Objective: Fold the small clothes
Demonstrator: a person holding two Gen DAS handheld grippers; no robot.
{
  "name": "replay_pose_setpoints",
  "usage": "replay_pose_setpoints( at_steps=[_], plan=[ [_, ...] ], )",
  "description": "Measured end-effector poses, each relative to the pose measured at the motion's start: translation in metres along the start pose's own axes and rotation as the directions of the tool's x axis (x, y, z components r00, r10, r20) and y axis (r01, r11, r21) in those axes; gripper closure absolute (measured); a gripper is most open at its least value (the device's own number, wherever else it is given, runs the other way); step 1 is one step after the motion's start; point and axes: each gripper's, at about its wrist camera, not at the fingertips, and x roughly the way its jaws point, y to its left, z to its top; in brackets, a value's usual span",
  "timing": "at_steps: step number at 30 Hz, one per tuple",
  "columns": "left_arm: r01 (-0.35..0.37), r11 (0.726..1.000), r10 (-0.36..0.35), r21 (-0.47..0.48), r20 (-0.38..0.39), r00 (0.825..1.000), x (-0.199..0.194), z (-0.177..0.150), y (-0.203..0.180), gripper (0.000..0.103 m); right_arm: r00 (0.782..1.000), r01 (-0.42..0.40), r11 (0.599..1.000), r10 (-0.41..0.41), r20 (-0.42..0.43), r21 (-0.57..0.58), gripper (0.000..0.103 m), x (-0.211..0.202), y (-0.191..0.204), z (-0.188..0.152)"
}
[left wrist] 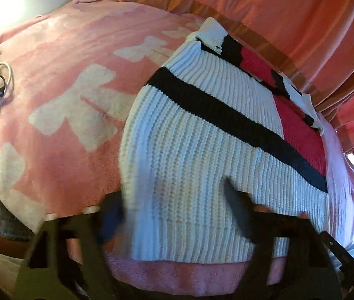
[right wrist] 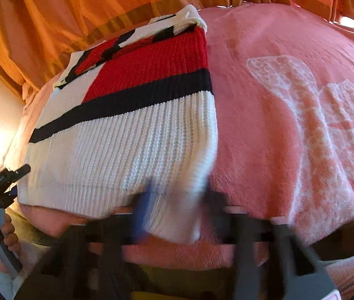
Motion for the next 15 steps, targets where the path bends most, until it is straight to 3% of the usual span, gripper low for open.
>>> replay_pose_setpoints(
  at_steps=[1, 2, 3, 5, 9, 15],
  plan=[
    [0.004, 1.000, -0.004, -0.001, -0.005, 1.000, 0.000, 0.001, 0.002, 0.080, 1.000, -0.012, 1.000, 0.012, 0.004, 0.011, 0.095, 0.000, -0.001, 0.001],
    [0.004, 1.000, -0.005, -0.005, -0.016, 1.000, 0.001, 0.003, 0.004, 0.093, 1.000, -0.027, 0.999, 0.027, 0.013, 0.022, 0.096, -0.003, -0.002, 0.003],
    [0.010, 1.000, -0.011, -0.020, -0.023, 1.000, 0.000, 0.004, 0.007, 0.096, 0.999, -0.042, 0.999, 0.041, 0.031, 0.024, 0.096, -0.009, -0.002, 0.005],
    [0.029, 0.999, -0.029, -0.038, -0.009, 1.000, -0.012, 0.007, 0.012, 0.096, 0.995, -0.054, 0.998, 0.052, 0.080, 0.024, 0.097, -0.026, -0.002, 0.007],
    [0.010, 0.998, -0.013, 0.058, 0.050, 0.999, -0.049, 0.001, 0.003, 0.097, 0.986, -0.028, 1.000, 0.028, 0.162, -0.001, 0.097, -0.070, -0.003, 0.006],
    [0.066, 0.990, -0.069, 0.124, 0.020, 0.997, -0.098, -0.032, -0.004, 0.097, 0.990, 0.035, 0.998, -0.029, 0.136, -0.042, 0.098, -0.110, -0.011, -0.020]
  ],
)
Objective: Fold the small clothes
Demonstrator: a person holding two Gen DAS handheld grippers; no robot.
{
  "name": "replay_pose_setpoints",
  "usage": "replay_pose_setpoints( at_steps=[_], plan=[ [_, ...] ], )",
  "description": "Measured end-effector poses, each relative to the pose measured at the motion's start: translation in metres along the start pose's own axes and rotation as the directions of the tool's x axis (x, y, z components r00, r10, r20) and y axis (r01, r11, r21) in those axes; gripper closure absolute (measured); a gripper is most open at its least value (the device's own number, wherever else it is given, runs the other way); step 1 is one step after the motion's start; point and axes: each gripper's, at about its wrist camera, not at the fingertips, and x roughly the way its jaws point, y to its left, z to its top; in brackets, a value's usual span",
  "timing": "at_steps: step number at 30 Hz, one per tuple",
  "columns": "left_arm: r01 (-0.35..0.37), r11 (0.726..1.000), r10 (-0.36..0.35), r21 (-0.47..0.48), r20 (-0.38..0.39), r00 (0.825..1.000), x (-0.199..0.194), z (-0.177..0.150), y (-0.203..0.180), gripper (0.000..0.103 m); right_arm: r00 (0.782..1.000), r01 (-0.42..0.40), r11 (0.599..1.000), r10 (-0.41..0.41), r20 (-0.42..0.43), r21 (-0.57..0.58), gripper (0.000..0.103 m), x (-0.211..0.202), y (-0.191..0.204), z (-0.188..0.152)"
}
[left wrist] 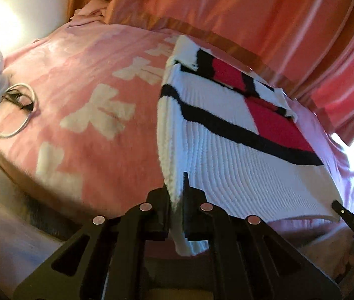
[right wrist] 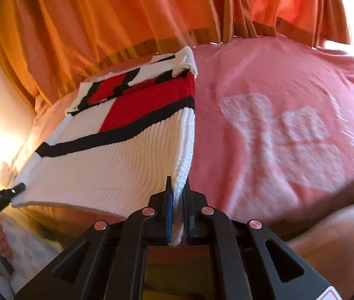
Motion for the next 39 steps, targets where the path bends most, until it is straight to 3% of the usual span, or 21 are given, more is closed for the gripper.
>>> replay_pose_setpoints(
  at_steps=[3, 7, 12, 14, 17, 20, 22, 27, 33, 35, 39],
  plan=[
    [0.010, 1.000, -0.009, 0.024, -0.025, 1.000, -0.024, -0.022, -0.002, 0.097, 0.999, 0.024, 1.000, -0.024, -0.039, -0.020, 0.098, -0.022, -0.003, -0.021],
    [-0.032, 0.996, 0.034, 0.078, -0.021, 0.999, -0.057, -0.050, -0.008, 0.097, 0.994, 0.033, 0.999, -0.037, -0.103, -0.040, 0.098, -0.046, -0.005, -0.053],
    [-0.045, 0.998, 0.047, 0.053, -0.045, 0.998, -0.086, -0.069, -0.006, 0.097, 0.990, 0.021, 1.000, -0.022, -0.141, -0.006, 0.098, -0.073, -0.009, -0.074],
    [-0.039, 0.999, 0.039, 0.037, -0.011, 0.999, -0.104, -0.063, -0.006, 0.097, 0.992, -0.006, 1.000, 0.008, -0.127, 0.014, 0.098, -0.085, -0.010, -0.071],
    [0.007, 0.999, -0.009, 0.035, 0.057, 0.998, -0.121, -0.040, -0.013, 0.097, 0.998, -0.050, 0.999, 0.050, -0.037, 0.002, 0.098, -0.104, -0.004, -0.043],
    [0.044, 0.994, -0.061, 0.104, 0.161, 0.985, -0.122, 0.005, -0.035, 0.097, 0.990, -0.085, 0.995, 0.089, 0.112, -0.043, 0.098, -0.103, -0.005, 0.017],
    [0.059, 0.989, -0.088, 0.137, 0.214, 0.973, -0.108, 0.042, -0.051, 0.097, 0.979, -0.104, 0.994, 0.109, 0.170, -0.038, 0.098, -0.089, -0.006, 0.052],
    [-0.034, 0.987, -0.014, 0.159, 0.292, 0.956, -0.044, 0.123, -0.080, 0.097, 0.967, -0.153, 0.988, 0.147, 0.209, 0.011, 0.098, -0.018, -0.008, 0.141],
    [-0.127, 0.982, 0.094, 0.143, 0.214, 0.972, 0.063, 0.191, -0.078, 0.097, 0.985, -0.150, 0.983, 0.138, 0.107, 0.110, 0.098, 0.084, -0.029, 0.213],
    [-0.131, 0.984, 0.111, 0.122, 0.157, 0.981, 0.099, 0.205, -0.071, 0.097, 0.989, -0.141, 0.981, 0.133, 0.060, 0.137, 0.098, 0.116, -0.034, 0.225],
    [-0.185, 0.975, 0.171, 0.121, 0.114, 0.979, 0.150, 0.213, -0.063, 0.096, 0.995, -0.099, 0.984, 0.102, -0.018, 0.148, 0.098, 0.167, -0.038, 0.230]
  ],
)
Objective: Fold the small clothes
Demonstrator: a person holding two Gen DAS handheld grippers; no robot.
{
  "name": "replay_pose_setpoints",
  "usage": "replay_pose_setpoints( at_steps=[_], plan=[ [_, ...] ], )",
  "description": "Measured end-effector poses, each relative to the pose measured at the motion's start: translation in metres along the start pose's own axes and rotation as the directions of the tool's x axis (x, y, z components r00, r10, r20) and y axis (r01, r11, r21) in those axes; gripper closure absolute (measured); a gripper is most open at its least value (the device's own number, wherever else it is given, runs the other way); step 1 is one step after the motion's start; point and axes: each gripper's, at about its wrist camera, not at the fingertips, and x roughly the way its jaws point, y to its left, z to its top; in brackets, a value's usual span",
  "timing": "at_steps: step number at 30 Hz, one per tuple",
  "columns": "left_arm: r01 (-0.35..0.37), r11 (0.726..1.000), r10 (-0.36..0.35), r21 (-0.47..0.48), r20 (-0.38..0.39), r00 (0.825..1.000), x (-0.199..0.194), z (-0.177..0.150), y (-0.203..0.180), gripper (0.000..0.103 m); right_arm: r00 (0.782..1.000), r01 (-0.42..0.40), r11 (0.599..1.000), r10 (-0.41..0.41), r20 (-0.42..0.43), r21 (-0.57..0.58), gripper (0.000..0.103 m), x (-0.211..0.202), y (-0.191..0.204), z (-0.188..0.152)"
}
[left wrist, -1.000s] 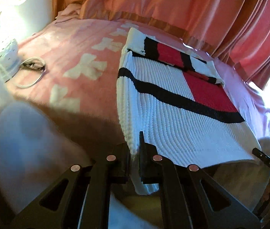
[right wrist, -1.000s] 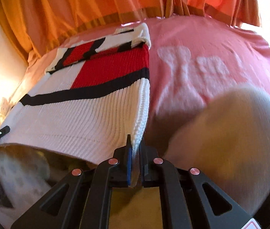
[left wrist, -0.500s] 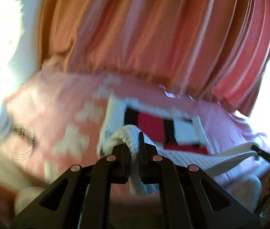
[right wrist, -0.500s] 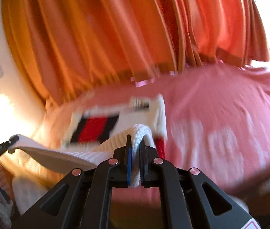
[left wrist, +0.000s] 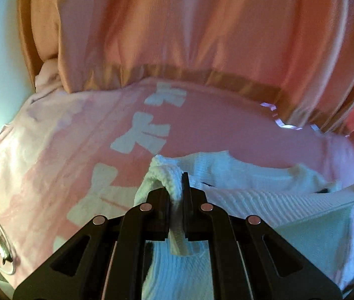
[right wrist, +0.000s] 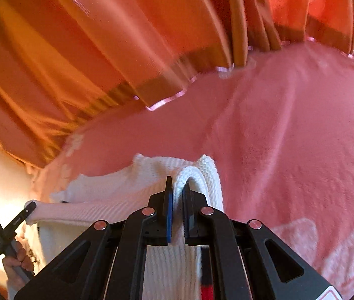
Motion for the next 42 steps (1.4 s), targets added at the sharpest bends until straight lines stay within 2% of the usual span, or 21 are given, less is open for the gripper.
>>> replay_pose_setpoints(
  at_steps=[2, 5, 9, 11, 14, 15, 16, 18, 19, 22, 25, 29, 32, 33, 34, 35, 36, 37, 40, 41, 42],
  plan=[
    [0.002, 1.000, -0.003, -0.028, -0.047, 0.999, 0.022, 0.003, 0.002, 0.096, 1.000, 0.021, 1.000, -0.021, -0.023, 0.000, 0.098, 0.017, -0.002, 0.002],
    [-0.014, 1.000, 0.012, -0.024, -0.069, 0.998, 0.038, 0.003, 0.003, 0.096, 0.998, 0.047, 0.999, -0.047, -0.044, -0.001, 0.098, 0.034, -0.008, 0.005],
    [-0.044, 0.999, 0.042, -0.019, -0.105, 0.994, 0.060, 0.001, 0.001, 0.094, 0.999, 0.023, 1.000, -0.023, -0.048, -0.013, 0.097, 0.050, -0.005, 0.006],
    [-0.041, 0.999, 0.038, -0.027, -0.101, 0.994, 0.062, 0.003, -0.002, 0.090, 1.000, 0.003, 1.000, -0.003, -0.027, -0.010, 0.092, 0.044, -0.001, 0.009],
    [-0.017, 0.999, 0.013, -0.037, -0.096, 0.995, 0.059, 0.005, -0.005, 0.076, 0.999, -0.033, 0.999, 0.034, 0.034, -0.009, 0.081, 0.028, 0.001, 0.013],
    [-0.014, 0.999, 0.010, -0.045, -0.083, 0.997, 0.054, 0.007, -0.005, 0.063, 0.995, 0.001, 1.000, 0.001, 0.096, -0.025, 0.076, 0.015, 0.003, 0.014],
    [-0.019, 0.998, 0.015, -0.058, -0.057, 0.998, 0.048, 0.008, -0.004, 0.051, 0.989, 0.038, 0.999, -0.032, 0.144, -0.038, 0.064, 0.005, 0.006, 0.013],
    [-0.025, 0.997, 0.027, -0.074, 0.021, 0.999, 0.032, 0.013, -0.003, 0.037, 0.976, 0.054, 0.996, -0.039, 0.215, -0.067, 0.059, -0.014, 0.009, 0.012],
    [-0.031, 0.997, 0.035, -0.065, 0.068, 0.997, 0.021, 0.015, -0.003, 0.032, 0.975, 0.048, 0.995, -0.028, 0.222, -0.085, 0.059, -0.019, 0.010, 0.012],
    [-0.036, 0.999, 0.037, -0.007, 0.135, 0.990, 0.005, 0.016, -0.011, 0.018, 0.982, 0.079, 0.986, -0.051, 0.184, -0.146, 0.055, -0.014, 0.014, 0.005],
    [-0.024, 0.998, 0.018, 0.057, 0.103, 0.995, 0.010, 0.010, -0.025, 0.017, 0.993, 0.097, 0.976, -0.081, 0.085, -0.195, 0.055, 0.008, 0.017, -0.004],
    [-0.065, 0.992, 0.065, 0.111, 0.007, 0.998, 0.038, 0.000, -0.037, 0.019, 0.993, 0.118, 0.973, -0.119, 0.008, -0.196, 0.054, 0.032, 0.014, -0.011],
    [-0.094, 0.991, 0.098, 0.099, -0.044, 0.994, 0.056, -0.003, -0.035, 0.032, 0.993, 0.101, 0.978, -0.111, -0.048, -0.182, 0.054, 0.046, 0.011, -0.013],
    [-0.089, 0.993, 0.094, 0.083, -0.057, 0.994, 0.058, -0.003, -0.032, 0.040, 0.992, 0.101, 0.979, -0.114, -0.062, -0.177, 0.055, 0.051, 0.011, -0.014],
    [-0.085, 0.994, 0.090, 0.067, -0.070, 0.994, 0.060, -0.003, -0.029, 0.050, 0.991, 0.096, 0.979, -0.110, -0.074, -0.181, 0.068, 0.054, 0.011, -0.016],
    [-0.086, 0.995, 0.090, 0.053, -0.081, 0.993, 0.062, -0.003, -0.027, 0.059, 0.990, 0.089, 0.979, -0.108, -0.095, -0.185, 0.095, 0.057, 0.012, -0.018],
    [-0.088, 0.995, 0.091, 0.045, -0.090, 0.992, 0.063, -0.002, -0.024, 0.086, 0.989, 0.087, 0.978, -0.108, -0.102, -0.191, 0.096, 0.058, 0.014, -0.019],
    [-0.090, 0.995, 0.094, 0.045, -0.097, 0.991, 0.063, -0.001, -0.022, 0.097, 0.992, 0.075, 0.978, -0.094, -0.089, -0.194, 0.096, 0.052, 0.018, -0.019],
    [-0.059, 0.998, 0.059, -0.005, -0.065, 0.996, 0.048, 0.009, -0.008, 0.097, 1.000, 0.018, 0.981, -0.015, 0.017, -0.196, 0.096, 0.014, 0.030, -0.012],
    [-0.064, 0.998, 0.064, -0.004, -0.065, 0.996, 0.046, 0.010, -0.005, 0.097, 0.998, 0.054, 0.978, -0.044, 0.054, -0.200, 0.097, 0.008, 0.027, -0.012],
    [-0.088, 0.996, 0.088, 0.003, -0.074, 0.993, 0.049, 0.010, 0.000, 0.097, 0.995, 0.097, 0.975, -0.089, 0.047, -0.200, 0.096, 0.014, 0.022, -0.011]
  ],
)
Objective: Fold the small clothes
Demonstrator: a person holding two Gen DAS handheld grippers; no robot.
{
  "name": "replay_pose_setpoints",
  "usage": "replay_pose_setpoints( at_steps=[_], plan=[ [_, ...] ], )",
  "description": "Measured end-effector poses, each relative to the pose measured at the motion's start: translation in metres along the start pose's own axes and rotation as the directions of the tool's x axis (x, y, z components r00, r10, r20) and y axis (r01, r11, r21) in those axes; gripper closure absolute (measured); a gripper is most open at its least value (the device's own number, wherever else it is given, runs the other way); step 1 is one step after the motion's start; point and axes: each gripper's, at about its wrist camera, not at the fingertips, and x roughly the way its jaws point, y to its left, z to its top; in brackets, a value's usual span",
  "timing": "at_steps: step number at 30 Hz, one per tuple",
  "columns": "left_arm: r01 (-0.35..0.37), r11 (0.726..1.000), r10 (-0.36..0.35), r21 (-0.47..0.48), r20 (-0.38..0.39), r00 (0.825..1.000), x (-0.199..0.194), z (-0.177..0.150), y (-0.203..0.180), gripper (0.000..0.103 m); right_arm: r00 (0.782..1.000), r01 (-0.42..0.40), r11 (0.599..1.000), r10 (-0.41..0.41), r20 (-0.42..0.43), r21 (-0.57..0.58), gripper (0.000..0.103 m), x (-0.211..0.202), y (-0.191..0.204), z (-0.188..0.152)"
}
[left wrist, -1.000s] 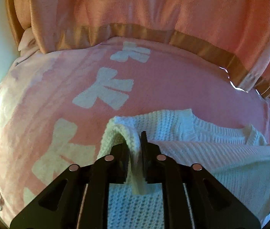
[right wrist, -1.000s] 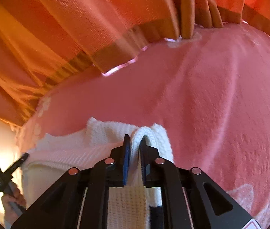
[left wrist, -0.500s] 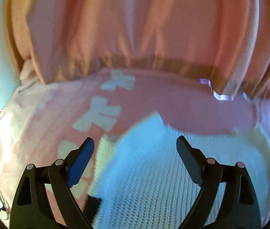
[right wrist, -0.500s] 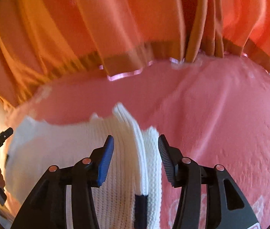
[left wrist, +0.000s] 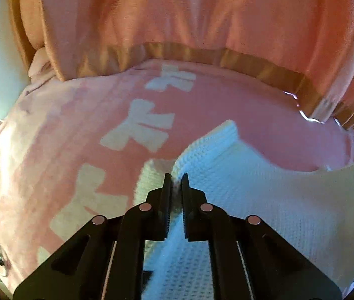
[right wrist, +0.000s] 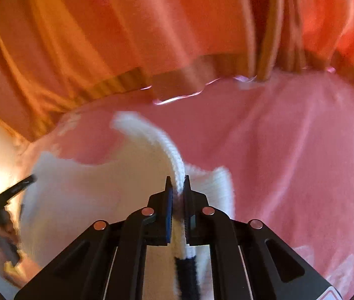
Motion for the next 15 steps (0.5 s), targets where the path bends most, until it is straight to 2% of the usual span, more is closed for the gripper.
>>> replay_pose_setpoints(
  at_steps=[1, 3, 5, 6, 8, 12, 15],
  plan=[
    [-0.017, 1.000, 0.017, 0.005, -0.017, 1.000, 0.007, -0.001, 0.001, 0.097, 0.997, 0.049, 0.999, -0.049, -0.059, 0.002, 0.096, 0.015, -0.007, -0.003],
    [-0.037, 0.999, 0.038, 0.010, -0.064, 0.997, 0.023, -0.007, 0.003, 0.096, 0.979, 0.079, 0.997, -0.073, -0.191, 0.020, 0.096, 0.048, -0.018, -0.014],
    [-0.045, 0.999, 0.047, 0.025, -0.052, 0.998, 0.020, -0.008, 0.000, 0.096, 0.982, 0.083, 0.996, -0.079, -0.172, 0.013, 0.096, 0.043, -0.015, -0.013],
    [-0.032, 0.999, 0.033, 0.026, -0.046, 0.998, 0.015, -0.007, -0.001, 0.096, 0.988, 0.075, 0.997, -0.074, -0.135, 0.005, 0.096, 0.030, -0.008, -0.009],
    [-0.011, 1.000, 0.012, 0.022, -0.028, 1.000, 0.005, -0.004, -0.002, 0.096, 0.998, 0.017, 1.000, -0.017, -0.060, 0.007, 0.095, 0.007, 0.003, -0.003],
    [-0.043, 0.998, 0.044, 0.047, -0.029, 0.999, 0.006, -0.005, -0.006, 0.094, 0.996, 0.082, 0.996, -0.082, -0.024, 0.018, 0.090, 0.004, 0.010, -0.005],
    [-0.022, 0.999, 0.022, 0.042, 0.005, 1.000, -0.005, -0.002, -0.007, 0.088, 0.995, 0.077, 0.997, -0.076, 0.070, -0.013, 0.085, -0.013, 0.027, -0.002]
  ],
)
